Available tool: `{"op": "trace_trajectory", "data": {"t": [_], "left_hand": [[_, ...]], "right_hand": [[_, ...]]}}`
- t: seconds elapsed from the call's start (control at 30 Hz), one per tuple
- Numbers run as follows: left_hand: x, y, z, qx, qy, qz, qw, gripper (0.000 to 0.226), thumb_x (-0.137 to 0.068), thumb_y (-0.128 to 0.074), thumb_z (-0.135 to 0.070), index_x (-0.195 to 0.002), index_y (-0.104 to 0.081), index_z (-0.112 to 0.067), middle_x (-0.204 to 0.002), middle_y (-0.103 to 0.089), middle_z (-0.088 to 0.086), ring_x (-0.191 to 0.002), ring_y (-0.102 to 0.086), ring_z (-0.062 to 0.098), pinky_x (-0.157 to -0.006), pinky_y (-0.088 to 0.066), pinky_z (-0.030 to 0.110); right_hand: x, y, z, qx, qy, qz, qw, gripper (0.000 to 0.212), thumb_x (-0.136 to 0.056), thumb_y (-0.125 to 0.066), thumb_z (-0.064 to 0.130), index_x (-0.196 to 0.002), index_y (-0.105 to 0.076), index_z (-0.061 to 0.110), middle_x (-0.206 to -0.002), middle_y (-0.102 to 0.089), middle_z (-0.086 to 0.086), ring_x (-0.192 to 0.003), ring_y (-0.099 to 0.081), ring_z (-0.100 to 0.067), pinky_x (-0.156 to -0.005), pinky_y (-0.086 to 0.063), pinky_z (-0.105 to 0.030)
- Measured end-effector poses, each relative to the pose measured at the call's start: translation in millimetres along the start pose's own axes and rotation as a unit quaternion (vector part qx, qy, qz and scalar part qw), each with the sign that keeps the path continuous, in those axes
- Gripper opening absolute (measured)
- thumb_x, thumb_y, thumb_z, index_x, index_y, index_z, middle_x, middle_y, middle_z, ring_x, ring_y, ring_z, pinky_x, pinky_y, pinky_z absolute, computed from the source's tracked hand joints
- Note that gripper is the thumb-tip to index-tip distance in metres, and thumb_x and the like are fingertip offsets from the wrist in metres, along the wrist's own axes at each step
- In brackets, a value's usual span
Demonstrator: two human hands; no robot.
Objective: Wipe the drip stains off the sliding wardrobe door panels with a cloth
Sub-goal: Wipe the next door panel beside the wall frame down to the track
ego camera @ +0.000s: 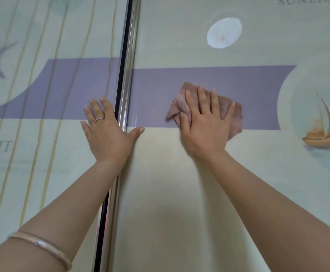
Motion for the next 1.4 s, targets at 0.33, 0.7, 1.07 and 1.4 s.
{"op": "trace_trajectory", "data": {"t": [0.33, 0.7, 1.07, 1.4], "left_hand": [[0, 2, 2, 0.07, -0.015, 0.043, 0.997, 0.11, -0.078, -0.063, -0.057, -0.149, 0.008, -0.011, -0.156, 0.012, 0.012, -0.143, 0.014, 0.025, -0.114, 0.007, 0.04], [-258, 41, 7, 0.112, -0.01, 0.029, 0.993, 0.076, -0.095, -0.038, -0.044, -0.149, 0.008, -0.017, -0.156, 0.016, 0.008, -0.143, 0.017, 0.024, -0.114, 0.01, 0.042], [-289, 38, 7, 0.023, -0.021, 0.059, 0.998, 0.073, -0.081, -0.007, -0.069, -0.145, 0.006, -0.036, -0.158, 0.003, 0.005, -0.144, 0.006, 0.027, -0.111, 0.005, 0.056], [-292, 39, 12, -0.036, -0.023, 0.096, 0.994, 0.069, -0.091, -0.01, -0.07, -0.147, -0.019, -0.03, -0.154, -0.021, 0.011, -0.139, -0.013, 0.029, -0.097, -0.019, 0.072]], "right_hand": [[20, 18, 66, -0.194, -0.011, -0.05, 0.98, 0.033, -0.087, -0.046, 0.018, -0.115, -0.062, 0.015, -0.124, -0.06, 0.0, -0.11, -0.053, -0.013, -0.099, -0.033, -0.035], [-188, 27, 191, 0.013, 0.282, 0.039, 0.959, 0.063, -0.093, -0.02, 0.046, -0.149, -0.035, 0.02, -0.16, -0.019, -0.008, -0.149, -0.011, -0.026, -0.113, 0.005, -0.048], [-263, 14, 265, 0.038, 0.233, 0.056, 0.97, 0.068, -0.094, -0.015, 0.046, -0.151, -0.029, 0.013, -0.158, -0.022, -0.016, -0.147, -0.019, -0.031, -0.112, 0.007, -0.058], [-286, 0, 290, -0.05, 0.234, 0.022, 0.971, 0.064, -0.091, -0.035, 0.048, -0.145, -0.042, 0.014, -0.153, -0.036, -0.013, -0.143, -0.029, -0.03, -0.113, -0.008, -0.062]]}}
Point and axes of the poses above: each hand's wrist, its own x-axis away from the middle knuckle, its own y-axis out of the back of the hand, z = x × y, the point moved 2 cm from there along -x, towards the middle knuckle
